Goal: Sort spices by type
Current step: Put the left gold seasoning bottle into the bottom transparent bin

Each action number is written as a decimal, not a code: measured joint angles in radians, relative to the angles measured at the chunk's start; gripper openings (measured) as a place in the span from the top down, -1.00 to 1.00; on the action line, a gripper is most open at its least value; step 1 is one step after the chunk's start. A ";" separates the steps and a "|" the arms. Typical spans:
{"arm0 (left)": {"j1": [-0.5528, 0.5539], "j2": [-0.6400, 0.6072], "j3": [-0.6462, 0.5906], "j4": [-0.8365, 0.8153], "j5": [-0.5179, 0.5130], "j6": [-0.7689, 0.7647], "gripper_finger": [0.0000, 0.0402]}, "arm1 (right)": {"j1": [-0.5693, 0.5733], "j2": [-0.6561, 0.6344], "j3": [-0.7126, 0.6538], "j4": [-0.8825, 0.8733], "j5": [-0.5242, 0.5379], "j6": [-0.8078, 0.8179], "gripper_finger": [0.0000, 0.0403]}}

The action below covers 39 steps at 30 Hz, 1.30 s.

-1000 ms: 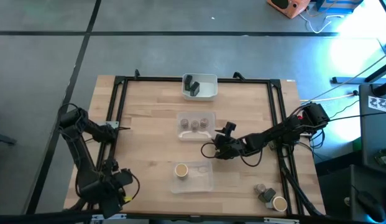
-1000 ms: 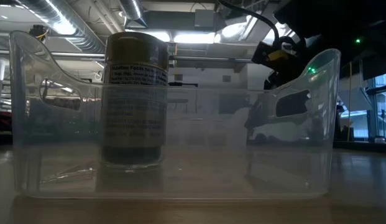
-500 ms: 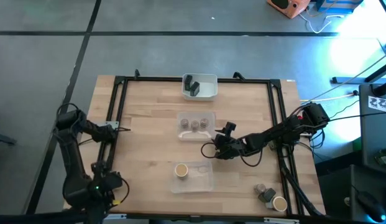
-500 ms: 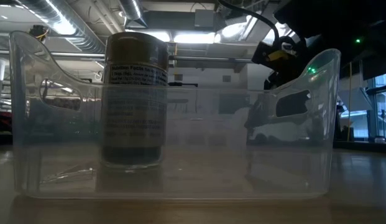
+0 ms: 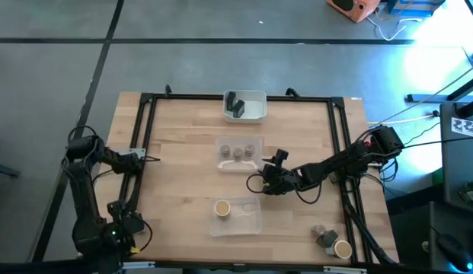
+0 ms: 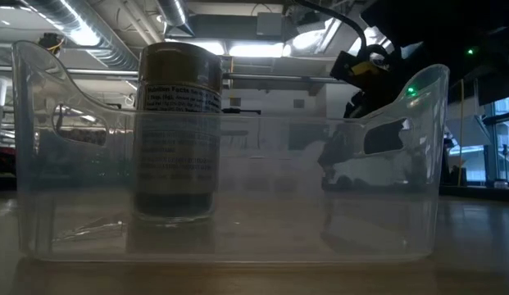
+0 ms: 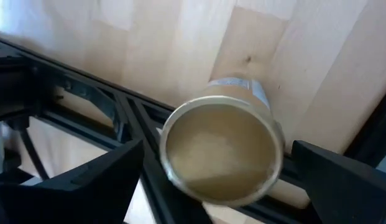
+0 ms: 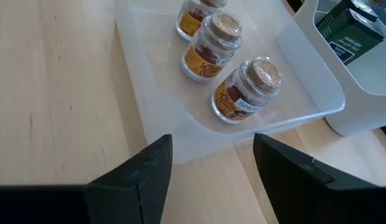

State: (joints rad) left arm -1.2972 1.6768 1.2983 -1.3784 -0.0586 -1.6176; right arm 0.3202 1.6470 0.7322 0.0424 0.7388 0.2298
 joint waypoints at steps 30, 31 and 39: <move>0.121 -0.007 -0.059 0.095 0.071 0.107 -0.30 | 0.000 0.000 0.000 0.001 0.000 -0.021 -0.12; 0.141 -0.010 -0.047 0.076 0.069 0.119 -0.30 | 0.000 0.000 0.000 0.001 0.000 -0.021 -0.12; 0.317 -0.032 0.092 -0.050 -0.025 0.302 -0.31 | 0.000 0.000 0.000 0.001 0.000 -0.024 -0.12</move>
State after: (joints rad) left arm -0.9803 1.6448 1.3908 -1.4283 -0.0837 -1.3161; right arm 0.3201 1.6470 0.7322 0.0439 0.7390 0.2058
